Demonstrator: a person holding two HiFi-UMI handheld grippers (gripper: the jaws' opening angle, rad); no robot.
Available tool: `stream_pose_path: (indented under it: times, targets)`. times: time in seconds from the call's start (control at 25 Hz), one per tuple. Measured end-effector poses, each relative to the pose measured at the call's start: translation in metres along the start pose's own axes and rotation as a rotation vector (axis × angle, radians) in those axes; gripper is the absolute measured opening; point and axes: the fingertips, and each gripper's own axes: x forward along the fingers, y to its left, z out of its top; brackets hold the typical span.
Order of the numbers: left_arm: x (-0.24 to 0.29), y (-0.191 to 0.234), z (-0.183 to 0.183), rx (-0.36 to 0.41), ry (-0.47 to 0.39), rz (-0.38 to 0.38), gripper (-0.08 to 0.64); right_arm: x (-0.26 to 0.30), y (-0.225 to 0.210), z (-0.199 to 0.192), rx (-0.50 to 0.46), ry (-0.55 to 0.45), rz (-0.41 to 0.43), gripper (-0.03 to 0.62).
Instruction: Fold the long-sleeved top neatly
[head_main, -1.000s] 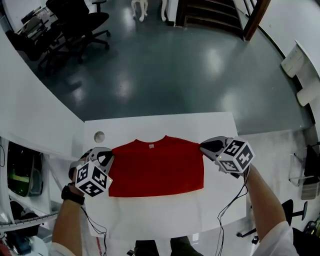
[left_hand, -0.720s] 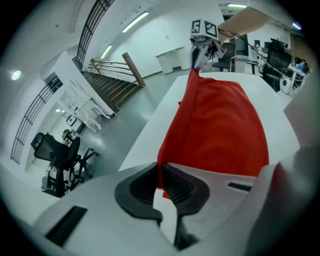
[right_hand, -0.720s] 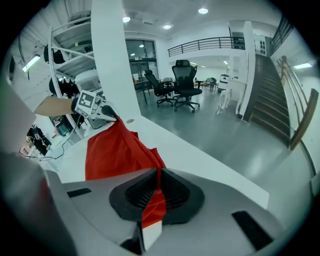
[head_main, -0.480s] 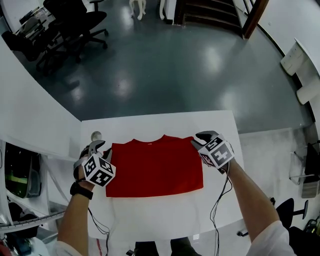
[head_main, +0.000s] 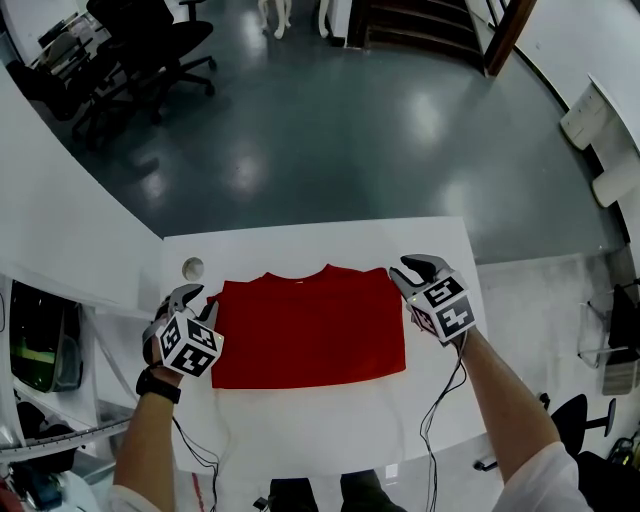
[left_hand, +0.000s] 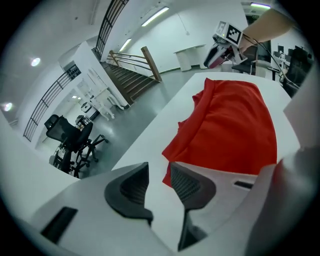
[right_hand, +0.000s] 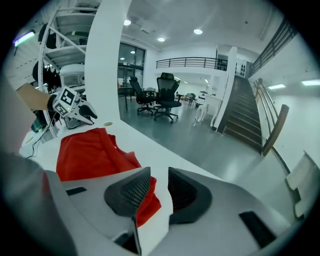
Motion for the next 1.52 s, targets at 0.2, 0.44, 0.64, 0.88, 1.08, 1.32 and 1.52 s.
stream_pose_path:
  times: [0.2, 0.44, 0.64, 0.88, 1.08, 1.32, 1.52]
  targets:
    - [-0.008, -0.003, 0.004, -0.022, -0.028, -0.002, 0.140, -0.003, 0.011, 0.001, 0.002, -0.017, 0.002, 0.124]
    - [-0.028, 0.002, 0.008, -0.139, -0.089, -0.001, 0.137, -0.021, 0.020, 0.016, 0.021, -0.070, -0.002, 0.124]
    - [-0.050, 0.000, 0.016, -0.257, -0.167, -0.019, 0.124, -0.041, 0.027, 0.025, 0.038, -0.107, -0.002, 0.120]
    - [-0.091, -0.012, 0.035, -0.350, -0.285, -0.066, 0.123, -0.069, 0.043, 0.036, 0.074, -0.163, 0.010, 0.120]
    - [-0.134, -0.025, 0.046, -0.425, -0.385, -0.094, 0.113, -0.105, 0.063, 0.047, 0.089, -0.237, 0.024, 0.118]
    - [-0.189, -0.046, 0.059, -0.409, -0.465, -0.103, 0.109, -0.152, 0.096, 0.060, 0.077, -0.310, 0.039, 0.115]
    - [-0.235, -0.060, 0.068, -0.404, -0.528, -0.105, 0.100, -0.193, 0.123, 0.071, 0.070, -0.363, 0.046, 0.110]
